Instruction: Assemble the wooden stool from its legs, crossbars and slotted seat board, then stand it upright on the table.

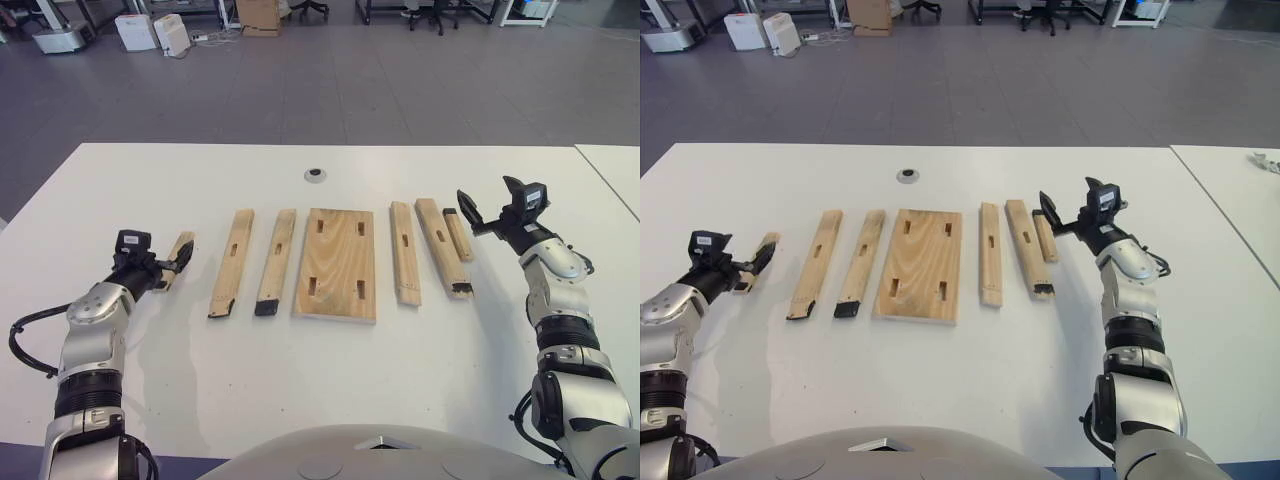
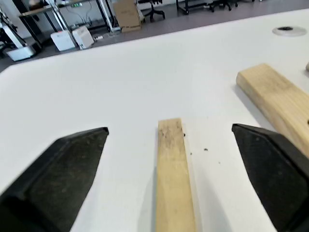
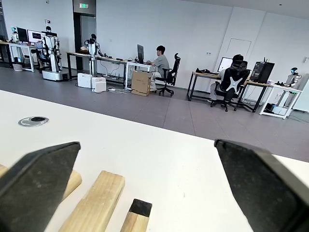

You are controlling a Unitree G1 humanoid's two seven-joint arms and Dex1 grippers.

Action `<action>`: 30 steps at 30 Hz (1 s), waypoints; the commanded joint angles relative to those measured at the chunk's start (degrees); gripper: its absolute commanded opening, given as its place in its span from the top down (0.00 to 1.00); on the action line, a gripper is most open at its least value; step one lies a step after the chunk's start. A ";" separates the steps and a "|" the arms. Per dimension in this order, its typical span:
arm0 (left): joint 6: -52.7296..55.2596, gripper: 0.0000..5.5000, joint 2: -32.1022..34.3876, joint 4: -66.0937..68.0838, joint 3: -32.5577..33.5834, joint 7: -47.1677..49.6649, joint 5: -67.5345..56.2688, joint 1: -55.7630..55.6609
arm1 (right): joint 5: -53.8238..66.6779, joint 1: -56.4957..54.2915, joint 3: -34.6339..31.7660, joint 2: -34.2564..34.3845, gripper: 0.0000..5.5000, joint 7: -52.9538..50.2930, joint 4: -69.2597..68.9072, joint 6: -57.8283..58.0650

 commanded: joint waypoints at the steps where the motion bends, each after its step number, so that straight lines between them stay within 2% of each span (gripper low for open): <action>1: 5.26 0.25 1.69 3.16 -0.34 -1.27 0.00 1.49 | -0.23 0.10 -0.30 -0.45 0.06 -0.76 0.01 0.43; 10: 10.41 0.55 2.59 2.12 -0.63 -2.47 0.43 5.90 | 0.05 0.34 0.22 0.33 0.06 -1.52 -1.79 1.13; 16: 7.38 0.76 4.07 3.76 -2.84 -1.94 3.38 7.34 | -0.24 0.28 0.67 0.77 0.06 -2.15 -2.89 2.57; 18: 4.32 0.77 2.49 0.09 -1.28 -2.09 0.25 4.70 | 2.59 -0.42 0.41 1.94 0.06 -1.29 -5.38 7.74; 20: 2.59 0.77 -0.85 -8.76 -1.16 -0.02 -3.14 -1.92 | 10.20 -0.39 1.90 4.14 0.06 3.18 -14.42 19.33; 22: 3.09 0.77 -5.85 -18.78 -6.07 1.59 -4.20 -10.04 | 20.95 -3.07 2.74 7.89 0.06 3.42 -24.42 32.54; 24: 2.53 0.77 -9.54 -23.33 -12.48 1.77 -1.55 -15.63 | 29.18 -8.02 1.54 11.69 0.06 -0.24 -28.86 41.18; 29: 0.21 0.77 -15.37 -25.06 -22.80 1.32 3.33 -22.28 | 44.37 -15.91 -1.72 20.23 0.06 -10.85 -33.24 53.66; 30: 0.18 0.77 -16.15 -25.88 -23.69 1.08 3.35 -22.60 | 45.83 -16.19 -2.17 21.23 0.09 -12.53 -33.49 54.76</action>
